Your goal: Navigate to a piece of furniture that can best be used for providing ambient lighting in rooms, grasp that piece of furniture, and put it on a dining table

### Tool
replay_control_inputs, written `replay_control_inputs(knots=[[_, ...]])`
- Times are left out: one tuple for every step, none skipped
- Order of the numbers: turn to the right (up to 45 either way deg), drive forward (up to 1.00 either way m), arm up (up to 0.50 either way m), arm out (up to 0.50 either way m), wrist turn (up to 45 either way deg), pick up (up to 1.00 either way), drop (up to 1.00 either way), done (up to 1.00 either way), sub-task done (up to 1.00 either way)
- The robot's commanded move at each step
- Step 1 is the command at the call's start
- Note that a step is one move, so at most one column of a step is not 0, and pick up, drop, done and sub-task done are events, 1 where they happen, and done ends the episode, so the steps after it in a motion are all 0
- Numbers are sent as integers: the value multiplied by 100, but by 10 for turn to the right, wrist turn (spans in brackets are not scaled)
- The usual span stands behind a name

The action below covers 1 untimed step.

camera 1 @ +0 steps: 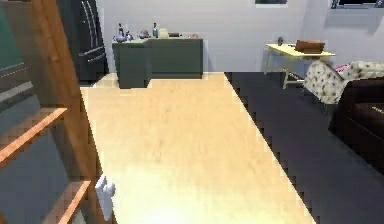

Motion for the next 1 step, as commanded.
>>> replay_control_inputs(knots=[[180,0,0,0,0,0,0,0,0]])
